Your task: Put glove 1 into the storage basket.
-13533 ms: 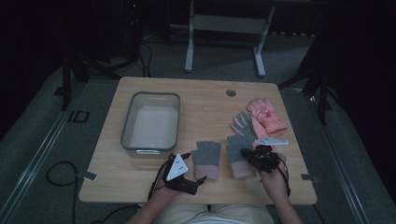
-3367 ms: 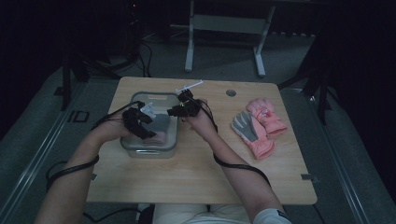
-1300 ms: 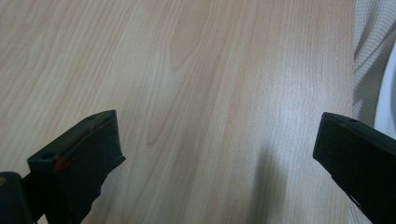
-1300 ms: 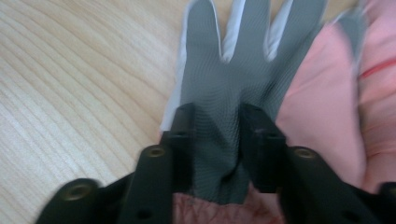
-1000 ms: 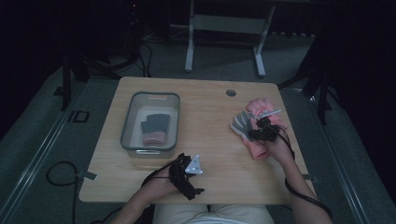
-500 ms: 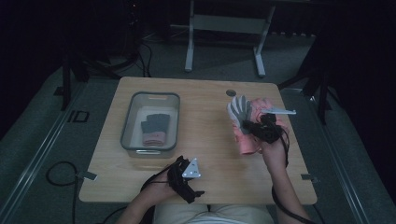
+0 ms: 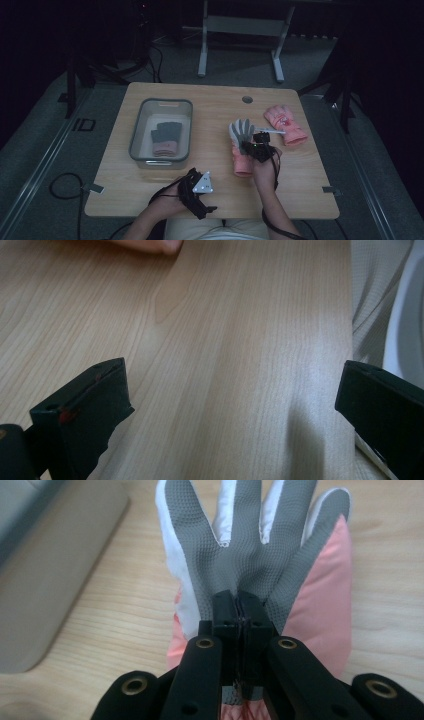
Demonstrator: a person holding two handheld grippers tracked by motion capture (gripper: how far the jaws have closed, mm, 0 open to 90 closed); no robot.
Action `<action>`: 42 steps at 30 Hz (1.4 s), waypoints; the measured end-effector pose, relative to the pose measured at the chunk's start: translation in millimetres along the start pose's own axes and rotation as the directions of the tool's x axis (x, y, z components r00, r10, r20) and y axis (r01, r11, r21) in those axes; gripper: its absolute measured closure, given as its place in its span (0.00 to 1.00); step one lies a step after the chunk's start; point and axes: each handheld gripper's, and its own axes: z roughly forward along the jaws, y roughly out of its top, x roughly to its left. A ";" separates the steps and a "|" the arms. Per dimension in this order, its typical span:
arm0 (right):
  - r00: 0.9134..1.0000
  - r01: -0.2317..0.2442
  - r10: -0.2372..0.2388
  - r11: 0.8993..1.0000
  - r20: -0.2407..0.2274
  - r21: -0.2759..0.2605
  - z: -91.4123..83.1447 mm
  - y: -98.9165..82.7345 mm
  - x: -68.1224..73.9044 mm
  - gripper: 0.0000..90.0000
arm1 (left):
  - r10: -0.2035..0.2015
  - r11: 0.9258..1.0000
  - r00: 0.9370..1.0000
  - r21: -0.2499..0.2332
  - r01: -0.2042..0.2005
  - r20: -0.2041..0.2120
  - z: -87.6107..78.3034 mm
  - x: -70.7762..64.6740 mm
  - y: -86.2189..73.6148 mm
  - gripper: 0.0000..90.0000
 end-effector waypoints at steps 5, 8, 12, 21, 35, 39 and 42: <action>0.999 -0.011 0.010 0.999 0.039 0.039 25.4 -3.1 2.0 0.97 | -0.007 1.000 1.000 -0.006 0.007 0.003 0.1 -1.2 0.2 0.01; 0.999 0.000 -0.003 0.998 0.045 0.059 32.6 -5.9 3.5 0.97 | -0.007 1.000 1.000 -0.005 0.007 0.009 0.8 -1.7 -0.4 0.01; 0.999 0.015 -0.018 0.998 0.044 0.064 34.4 -6.0 3.2 0.95 | -0.006 1.000 1.000 0.004 0.006 0.020 2.2 -1.1 -2.2 0.01; 0.991 0.130 -0.132 0.990 -0.027 -0.062 -0.4 7.6 5.0 0.80 | -0.008 1.000 0.999 0.006 0.007 0.038 7.2 -2.0 -2.6 0.01; 0.964 0.265 -0.257 0.950 0.065 -0.164 -48.7 52.3 -113.0 0.78 | -0.002 1.000 1.000 0.017 0.001 0.025 8.5 0.1 -2.4 0.01; 0.965 0.253 -0.239 0.957 0.108 -0.145 -43.2 66.7 -147.2 0.76 | -0.002 1.000 1.000 0.020 0.002 0.026 8.7 -0.7 -2.2 0.01; 0.961 0.256 -0.240 0.960 0.139 -0.113 -34.2 73.1 -166.8 0.74 | -0.003 1.000 1.000 0.012 0.003 0.025 7.0 -1.0 -0.8 0.01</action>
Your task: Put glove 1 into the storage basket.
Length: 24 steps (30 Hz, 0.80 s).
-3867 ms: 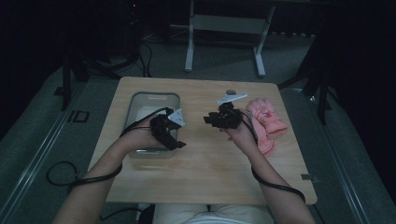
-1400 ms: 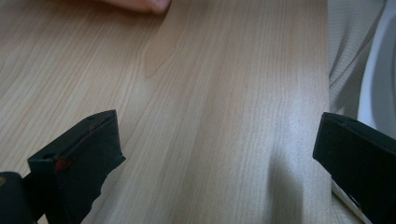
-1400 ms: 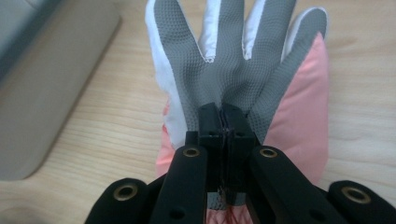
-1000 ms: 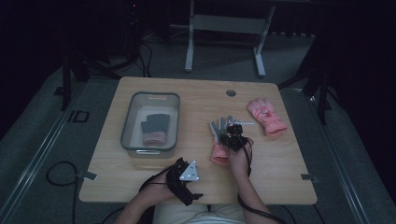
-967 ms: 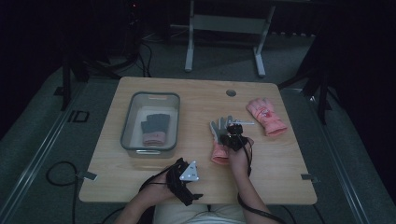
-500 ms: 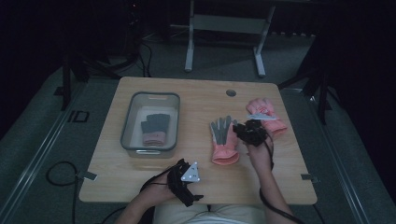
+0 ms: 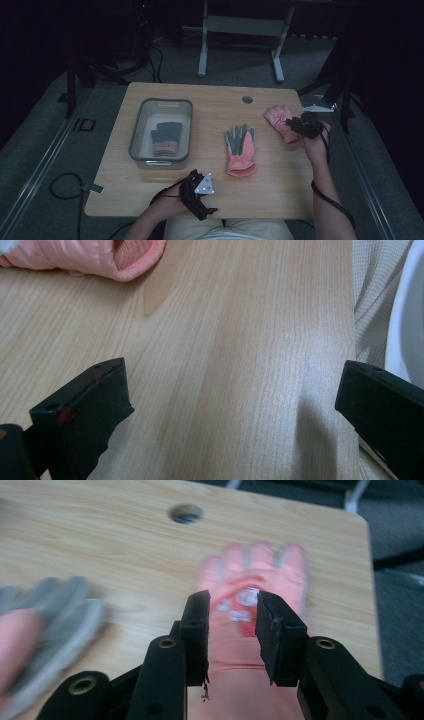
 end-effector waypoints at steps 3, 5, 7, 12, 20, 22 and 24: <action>1.000 -0.022 0.023 0.999 -0.006 0.028 15.7 -0.2 -15.5 0.71 | 0.005 1.000 1.000 -0.008 -0.005 -0.001 -1.5 0.6 1.3 0.01; 1.000 -0.015 0.015 0.999 -0.005 0.038 20.4 0.2 -17.4 0.69 | -0.002 1.000 1.000 -0.015 0.002 0.002 -2.2 1.6 1.1 0.01; 1.000 -0.007 0.007 0.998 -0.006 0.056 30.8 0.7 -20.7 0.69 | -0.006 1.000 1.000 -0.018 0.006 0.000 -3.1 1.9 0.6 0.01; 1.000 0.015 -0.015 0.996 -0.001 0.090 45.3 1.2 -21.8 0.66 | -0.007 1.000 1.000 -0.020 0.007 -0.006 -4.6 2.0 0.1 0.01; 0.997 0.061 -0.066 0.985 0.027 0.162 72.3 -7.8 -21.2 0.71 | -0.005 1.000 1.000 -0.009 0.005 -0.003 -4.7 3.4 -1.9 0.01; 0.996 0.080 -0.087 0.984 0.036 0.159 74.3 -9.3 -19.0 0.79 | -0.003 1.000 1.000 -0.011 0.003 -0.008 -6.0 4.4 -2.3 0.01; 0.996 0.069 -0.078 0.985 0.050 0.158 74.5 -9.9 -19.5 0.90 | -0.004 1.000 1.000 -0.015 0.004 -0.015 -7.2 5.1 -2.6 0.01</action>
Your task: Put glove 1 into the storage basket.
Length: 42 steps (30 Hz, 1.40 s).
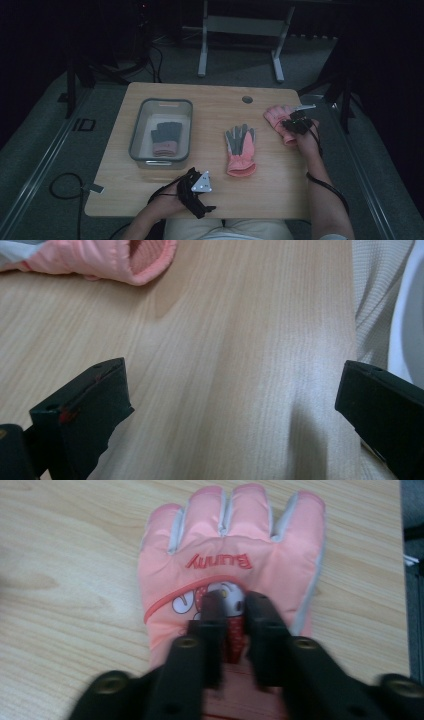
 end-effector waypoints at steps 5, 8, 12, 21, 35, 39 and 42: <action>0.999 -0.041 0.042 0.999 0.029 -0.010 -10.0 4.3 0.4 0.97 | 0.004 1.000 1.000 -0.001 -0.004 0.002 -0.3 -0.6 -0.1 0.01; 0.995 -0.077 0.080 0.995 0.052 -0.060 -27.2 5.4 6.6 0.98 | 0.009 1.000 1.000 0.001 -0.009 0.002 -0.9 -0.6 0.3 0.01; 0.991 -0.121 0.127 0.986 0.046 -0.113 -54.6 5.1 14.2 0.98 | 0.007 1.000 1.000 0.000 -0.007 0.004 -0.6 -1.4 0.1 0.01; 0.987 -0.138 0.151 0.973 0.058 -0.185 -106.5 -12.1 39.6 0.98 | 0.005 1.000 1.000 -0.006 -0.005 -0.003 -0.5 -1.4 -0.7 0.01; 0.939 -0.305 0.327 0.936 0.108 -0.175 -138.3 -66.8 53.2 0.98 | 0.008 1.000 1.000 -0.003 -0.008 0.007 0.3 -2.4 -0.5 0.01; 0.937 -0.320 0.334 0.937 0.099 -0.137 -129.9 -78.7 54.3 0.98 | 0.010 1.000 1.000 -0.004 -0.010 0.009 0.2 -2.5 -0.9 0.01; 0.938 -0.322 0.333 0.940 0.091 -0.115 -122.2 -80.2 55.3 0.98 | 0.015 1.000 1.000 0.000 -0.015 0.010 1.2 -3.8 -0.4 0.01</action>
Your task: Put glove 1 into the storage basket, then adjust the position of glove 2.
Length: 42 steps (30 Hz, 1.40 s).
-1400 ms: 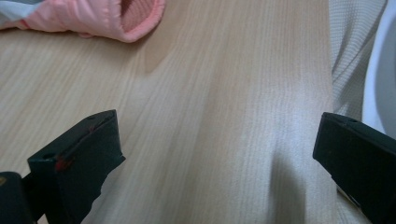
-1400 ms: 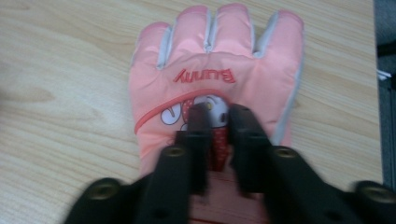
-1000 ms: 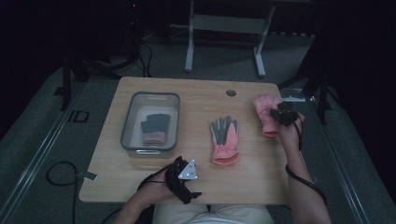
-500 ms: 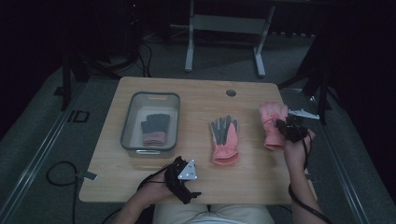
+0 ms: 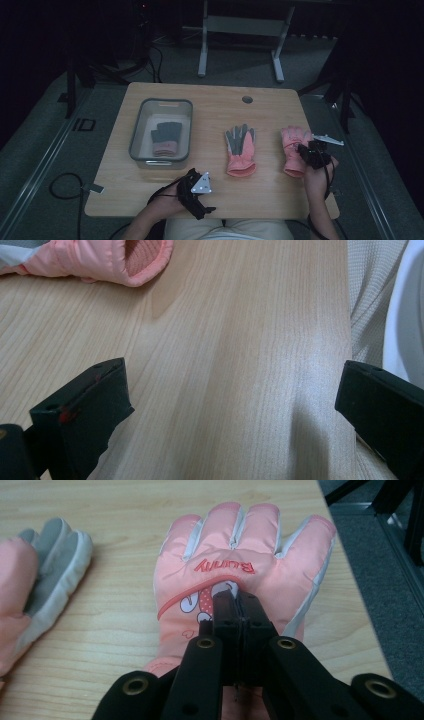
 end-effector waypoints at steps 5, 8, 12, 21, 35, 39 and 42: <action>1.000 0.027 -0.027 0.999 -0.016 0.038 15.9 -1.7 2.4 0.98 | -0.001 1.000 1.000 0.002 0.001 0.002 0.7 0.7 0.0 0.01; 0.998 0.052 -0.050 0.997 -0.033 0.057 25.4 -3.5 -0.4 0.98 | -0.005 1.000 1.000 -0.007 0.005 0.002 -0.3 -0.4 -0.1 0.01; 0.996 0.074 -0.071 0.995 -0.047 0.067 29.8 -5.5 -1.9 0.97 | -0.001 1.000 1.000 -0.004 0.001 0.001 -0.8 -0.1 -0.2 0.01; 0.983 0.170 -0.163 0.982 -0.087 0.079 12.5 10.7 -6.8 0.75 | -0.002 1.000 1.000 -0.016 0.002 0.017 0.0 -0.4 -0.4 0.01; 0.981 0.173 -0.160 0.977 -0.110 0.123 34.4 -1.8 -10.2 0.88 | 0.007 1.000 1.000 0.001 -0.007 0.008 0.4 -1.2 0.1 0.01; 0.983 0.166 -0.155 0.979 -0.102 0.118 34.1 -2.2 -8.1 0.92 | 0.005 1.000 1.000 -0.003 -0.005 0.002 -1.0 -1.2 0.0 0.01; 0.983 0.162 -0.151 0.979 -0.101 0.120 33.2 -1.0 -8.3 0.96 | 0.006 1.000 1.000 -0.003 -0.006 0.002 -1.0 -1.0 -0.1 0.01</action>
